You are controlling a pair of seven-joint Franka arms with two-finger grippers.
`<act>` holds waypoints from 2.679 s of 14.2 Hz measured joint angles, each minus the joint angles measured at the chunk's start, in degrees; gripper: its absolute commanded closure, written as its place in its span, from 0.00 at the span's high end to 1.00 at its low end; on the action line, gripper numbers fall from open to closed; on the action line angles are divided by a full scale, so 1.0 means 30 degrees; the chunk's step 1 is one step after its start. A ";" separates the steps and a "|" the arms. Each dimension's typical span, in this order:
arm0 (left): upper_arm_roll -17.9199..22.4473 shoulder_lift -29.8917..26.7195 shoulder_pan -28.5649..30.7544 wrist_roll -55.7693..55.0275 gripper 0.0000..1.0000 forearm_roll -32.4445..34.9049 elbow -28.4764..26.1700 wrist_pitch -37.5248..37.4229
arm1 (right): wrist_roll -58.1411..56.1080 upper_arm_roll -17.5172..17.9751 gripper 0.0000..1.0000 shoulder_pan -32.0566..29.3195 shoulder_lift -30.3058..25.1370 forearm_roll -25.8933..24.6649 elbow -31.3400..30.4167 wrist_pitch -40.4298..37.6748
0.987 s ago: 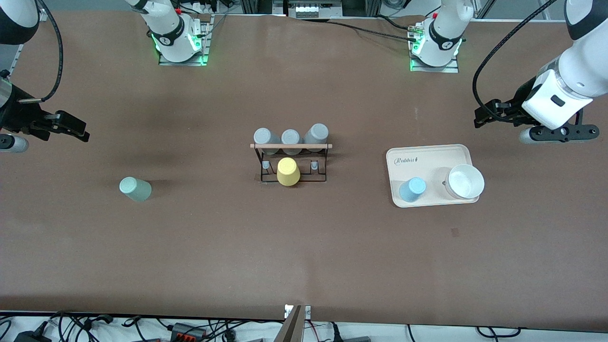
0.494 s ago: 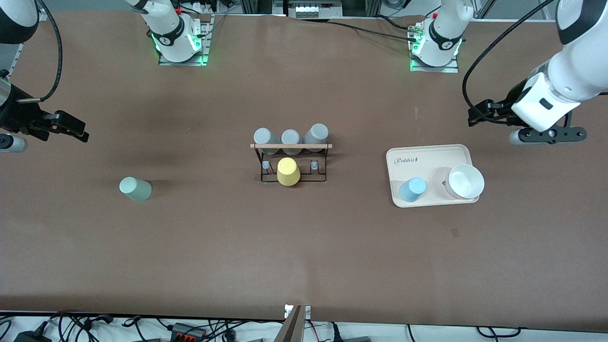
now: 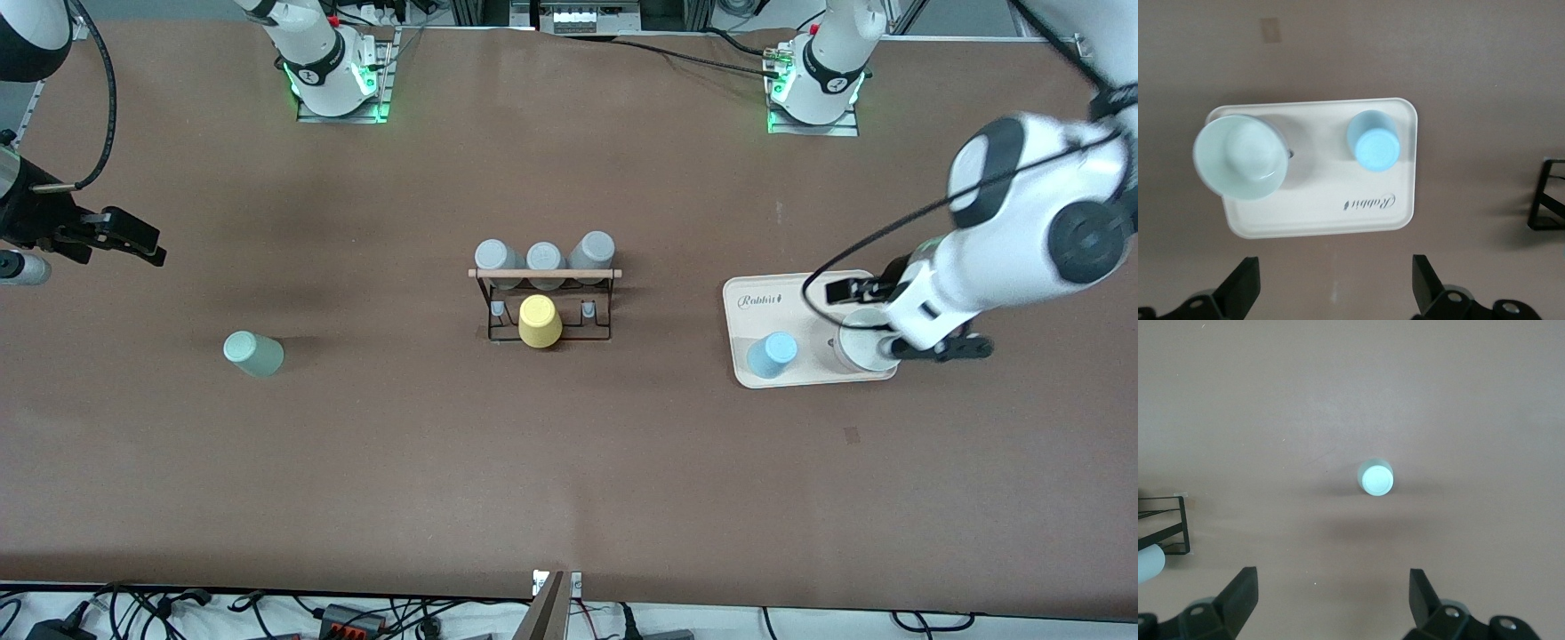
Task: Hang scattered cups on rack with three cups
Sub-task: 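Reach the left gripper down to the light blue cup on the tray, then grasp the blue cup with the left gripper while the right gripper grasps the table cup, then carry the blue cup to the rack and hang it beside the yellow cup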
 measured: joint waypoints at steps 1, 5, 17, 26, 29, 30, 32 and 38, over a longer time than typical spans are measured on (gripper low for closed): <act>-0.0010 0.0708 -0.0267 -0.0012 1.00 0.0000 -0.0042 0.0641 | 0.0001 0.0000 1.00 0.0000 0.0000 0.0000 0.0002 0.0000; -0.0012 0.2051 -0.0641 -0.0036 1.00 0.0004 -0.0605 0.2515 | 0.0011 0.0001 1.00 0.0001 0.0000 0.0000 0.0004 0.0009; -0.0016 0.3923 -0.1307 -0.0036 1.00 0.0598 -0.2621 0.7292 | 0.0041 -0.0037 1.00 -0.0055 0.1650 -0.0006 -0.0781 0.0817; -0.0019 0.4543 -0.1567 -0.0024 0.14 0.0659 -0.2741 0.8146 | -0.2088 -0.0204 1.00 -0.0557 0.6086 -0.1723 -0.3468 0.7510; -0.0011 0.4511 -0.1473 0.1274 0.01 0.0721 -0.2667 0.8154 | -0.2258 -0.0237 1.00 -0.0687 0.6846 -0.1732 -0.4968 1.0234; -0.0007 0.4501 -0.1413 0.2069 0.00 0.0721 -0.2528 0.8208 | -0.2328 -0.0236 1.00 -0.0692 0.6992 -0.1736 -0.5536 1.1101; -0.0009 0.4316 -0.1341 0.2883 0.00 0.0722 -0.1763 0.8045 | -0.2708 -0.0237 1.00 -0.0739 0.7232 -0.1737 -0.6387 1.2428; -0.0238 0.3400 -0.5062 0.1214 0.00 0.0715 0.3591 0.4371 | -0.2964 -0.0241 0.80 -0.0915 0.7443 -0.1738 -0.6681 1.2858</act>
